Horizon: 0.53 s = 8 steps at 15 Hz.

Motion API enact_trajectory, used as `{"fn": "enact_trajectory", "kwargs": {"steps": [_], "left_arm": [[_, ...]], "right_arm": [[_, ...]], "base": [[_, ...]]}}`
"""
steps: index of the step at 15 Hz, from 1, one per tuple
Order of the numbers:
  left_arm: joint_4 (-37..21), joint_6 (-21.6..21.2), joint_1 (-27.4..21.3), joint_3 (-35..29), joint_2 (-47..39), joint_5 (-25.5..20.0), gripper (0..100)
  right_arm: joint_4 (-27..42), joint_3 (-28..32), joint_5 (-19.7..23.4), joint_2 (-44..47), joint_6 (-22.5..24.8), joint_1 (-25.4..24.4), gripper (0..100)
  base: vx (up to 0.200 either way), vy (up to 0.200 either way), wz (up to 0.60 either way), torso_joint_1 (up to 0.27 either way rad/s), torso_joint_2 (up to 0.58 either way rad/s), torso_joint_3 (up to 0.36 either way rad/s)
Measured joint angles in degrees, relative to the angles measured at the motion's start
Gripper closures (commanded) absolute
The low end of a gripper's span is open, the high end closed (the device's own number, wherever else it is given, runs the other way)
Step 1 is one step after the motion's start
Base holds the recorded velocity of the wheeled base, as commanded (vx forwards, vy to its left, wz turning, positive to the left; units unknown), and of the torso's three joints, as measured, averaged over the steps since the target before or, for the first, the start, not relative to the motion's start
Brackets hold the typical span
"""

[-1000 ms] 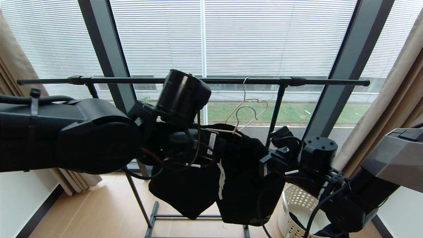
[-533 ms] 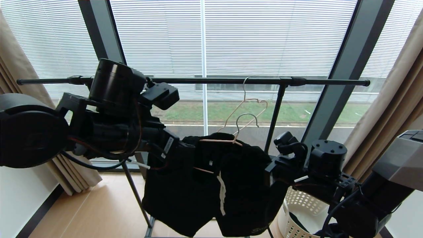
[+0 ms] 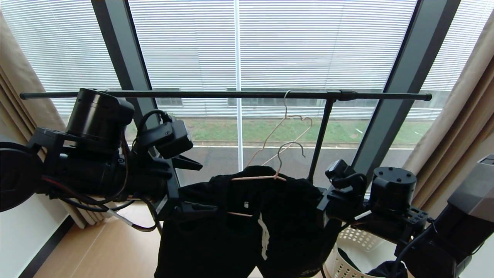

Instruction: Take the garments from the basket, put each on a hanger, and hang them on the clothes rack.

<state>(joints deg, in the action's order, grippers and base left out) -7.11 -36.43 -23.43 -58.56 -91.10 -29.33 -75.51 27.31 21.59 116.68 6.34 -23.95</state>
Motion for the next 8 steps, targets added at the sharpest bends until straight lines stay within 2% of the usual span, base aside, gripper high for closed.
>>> {"fn": "enact_trajectory", "kwargs": {"steps": [2, 5, 8], "left_arm": [[0.2, -5.2, 0.0, 1.0, -0.7, -1.7, 0], [3.9, -5.8, 0.0, 1.3, -2.3, -1.9, 0], [5.0, -7.4, -0.1, 1.4, -4.4, -1.9, 0]], "right_arm": [[0.0, -0.7, 1.6, -0.6, 0.8, 0.0, 100], [0.0, -1.8, 2.9, -1.5, 2.0, 0.0, 100], [-0.1, -2.3, 3.9, -2.0, 2.1, 0.0, 100]], "base": [[0.0, 0.0, 0.0, 0.0, 0.0, 0.0], [0.0, 0.0, 0.0, 0.0, 0.0, 0.0], [0.0, 0.0, 0.0, 0.0, 0.0, 0.0]]}}
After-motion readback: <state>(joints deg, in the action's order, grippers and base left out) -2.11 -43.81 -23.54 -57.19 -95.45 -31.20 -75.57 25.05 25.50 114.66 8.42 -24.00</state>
